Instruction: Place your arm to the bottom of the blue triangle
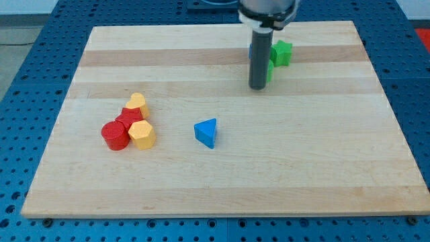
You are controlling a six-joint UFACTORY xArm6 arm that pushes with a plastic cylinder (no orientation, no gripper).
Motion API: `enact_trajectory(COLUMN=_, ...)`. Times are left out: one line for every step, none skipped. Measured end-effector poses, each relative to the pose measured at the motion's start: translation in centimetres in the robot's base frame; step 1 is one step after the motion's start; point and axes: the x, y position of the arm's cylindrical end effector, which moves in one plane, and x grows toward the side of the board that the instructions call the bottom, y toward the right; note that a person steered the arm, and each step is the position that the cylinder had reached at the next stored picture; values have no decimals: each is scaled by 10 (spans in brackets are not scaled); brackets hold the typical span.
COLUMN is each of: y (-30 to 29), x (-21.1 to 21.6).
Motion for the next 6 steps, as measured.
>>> enact_trajectory(y=11, x=-19)
enact_trajectory(y=5, x=-21)
enact_trajectory(y=8, x=25)
enact_trajectory(y=6, x=90)
enact_trajectory(y=-18, x=147)
enact_trajectory(y=-57, x=186)
